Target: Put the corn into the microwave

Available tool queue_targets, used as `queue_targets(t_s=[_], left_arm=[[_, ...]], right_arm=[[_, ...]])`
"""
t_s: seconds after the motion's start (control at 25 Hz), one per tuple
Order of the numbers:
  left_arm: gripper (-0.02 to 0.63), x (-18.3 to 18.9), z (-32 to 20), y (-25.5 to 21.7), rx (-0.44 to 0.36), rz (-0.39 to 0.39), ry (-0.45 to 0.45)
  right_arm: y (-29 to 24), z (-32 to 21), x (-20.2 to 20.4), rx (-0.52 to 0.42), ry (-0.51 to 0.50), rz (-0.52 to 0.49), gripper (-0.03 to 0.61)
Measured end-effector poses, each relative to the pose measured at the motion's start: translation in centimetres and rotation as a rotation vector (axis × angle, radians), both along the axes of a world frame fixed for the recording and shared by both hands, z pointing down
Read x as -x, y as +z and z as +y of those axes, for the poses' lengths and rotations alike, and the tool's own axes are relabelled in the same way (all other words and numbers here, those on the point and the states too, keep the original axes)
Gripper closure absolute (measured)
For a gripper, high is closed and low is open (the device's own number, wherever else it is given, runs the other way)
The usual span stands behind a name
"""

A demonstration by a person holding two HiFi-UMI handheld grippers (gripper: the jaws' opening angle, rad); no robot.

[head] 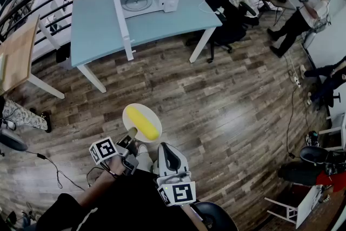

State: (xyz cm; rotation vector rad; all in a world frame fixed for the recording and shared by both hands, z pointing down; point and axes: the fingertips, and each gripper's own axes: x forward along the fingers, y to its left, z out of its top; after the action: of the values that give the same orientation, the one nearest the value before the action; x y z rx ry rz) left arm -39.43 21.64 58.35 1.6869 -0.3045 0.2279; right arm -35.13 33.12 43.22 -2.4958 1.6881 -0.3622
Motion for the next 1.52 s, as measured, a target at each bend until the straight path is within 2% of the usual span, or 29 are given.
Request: queue_targets(t_s=[0.28,0.72,0.88,1.2,1.52], left_arm=[[0.595,-2.8,4.8,-0.4,0.017,0.009,0.010],[0.595,-4.2,7.0,-1.0,-0.001,0.011,-0.055],[0.595,-4.6,8.3,-1.4,-0.003,0.020,-0.084],[0.597,-5.2,10.9,-0.7,0.033,0.020,-0.169],[0.598,-6.0,12.7,-1.1,0.016,0.018,-0.154]], right_arm=[[0.0,4.4,-3.0,0.009,-0.009,0.006,0.571],[0.0,7.1,-4.9,-0.028,-0.058,0.001,0.571],[-0.4,9.0,-6.1,-0.067,-0.051,-0.017,0.571],[0.1,13.7,-7.9,-0.064,-0.034,-0.010,0.571],[0.4,16.0,-9.1,-0.068,0.007,-0.026,0.571]])
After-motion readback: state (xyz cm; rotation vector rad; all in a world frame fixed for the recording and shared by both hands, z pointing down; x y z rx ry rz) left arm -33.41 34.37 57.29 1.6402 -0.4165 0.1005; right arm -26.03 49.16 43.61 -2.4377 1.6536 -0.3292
